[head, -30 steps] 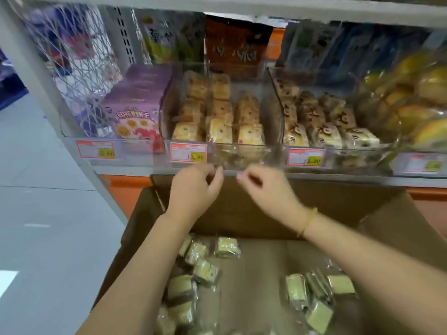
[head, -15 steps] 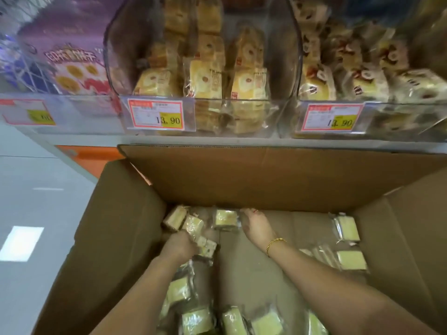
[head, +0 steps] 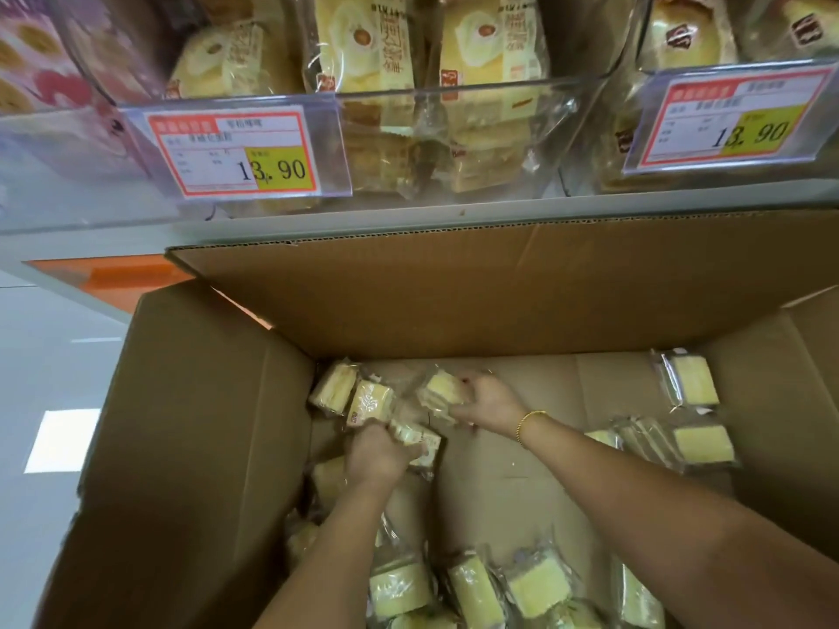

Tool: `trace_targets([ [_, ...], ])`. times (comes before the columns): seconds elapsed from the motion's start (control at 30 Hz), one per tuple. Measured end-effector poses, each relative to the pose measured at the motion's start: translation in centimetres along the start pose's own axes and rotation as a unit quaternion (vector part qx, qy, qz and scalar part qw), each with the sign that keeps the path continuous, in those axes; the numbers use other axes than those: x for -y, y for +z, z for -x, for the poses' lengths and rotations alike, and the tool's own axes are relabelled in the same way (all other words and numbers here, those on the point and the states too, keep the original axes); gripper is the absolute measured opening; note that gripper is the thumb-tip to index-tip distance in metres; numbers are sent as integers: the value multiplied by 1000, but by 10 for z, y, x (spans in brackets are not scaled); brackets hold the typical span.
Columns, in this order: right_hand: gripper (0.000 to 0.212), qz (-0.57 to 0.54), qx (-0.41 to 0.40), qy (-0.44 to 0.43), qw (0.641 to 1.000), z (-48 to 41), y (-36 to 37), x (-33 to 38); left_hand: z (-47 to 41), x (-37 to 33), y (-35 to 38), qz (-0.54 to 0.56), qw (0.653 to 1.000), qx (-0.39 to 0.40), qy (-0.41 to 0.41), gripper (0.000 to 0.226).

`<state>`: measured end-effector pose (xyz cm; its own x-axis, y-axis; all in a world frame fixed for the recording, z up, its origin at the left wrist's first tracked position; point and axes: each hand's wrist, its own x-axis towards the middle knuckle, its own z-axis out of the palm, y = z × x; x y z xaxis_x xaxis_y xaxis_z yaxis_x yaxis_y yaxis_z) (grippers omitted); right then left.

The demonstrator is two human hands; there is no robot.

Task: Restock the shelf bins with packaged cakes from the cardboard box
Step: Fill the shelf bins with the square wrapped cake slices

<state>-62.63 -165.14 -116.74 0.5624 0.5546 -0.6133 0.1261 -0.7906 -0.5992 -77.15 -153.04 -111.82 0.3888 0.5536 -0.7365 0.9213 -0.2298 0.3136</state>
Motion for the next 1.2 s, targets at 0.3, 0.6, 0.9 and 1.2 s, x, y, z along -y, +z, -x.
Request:
trace_targets([
  [0.3, 20, -356, -58, 258, 897, 31, -25, -51, -3, 1, 7, 7, 999, 28, -18, 44],
  [0.6, 32, -189, -98, 215, 953, 30, -3, -53, 2, 6, 4, 98, 993, 45, -39, 49],
  [0.9, 38, -386, -116, 253, 879, 34, -3, -22, 13, -1, -2, 156, 986, 39, -43, 48],
  [1.2, 28, -213, -89, 247, 941, 41, -13, 3, 25, 0, -21, 350, 929, 44, -111, 54],
])
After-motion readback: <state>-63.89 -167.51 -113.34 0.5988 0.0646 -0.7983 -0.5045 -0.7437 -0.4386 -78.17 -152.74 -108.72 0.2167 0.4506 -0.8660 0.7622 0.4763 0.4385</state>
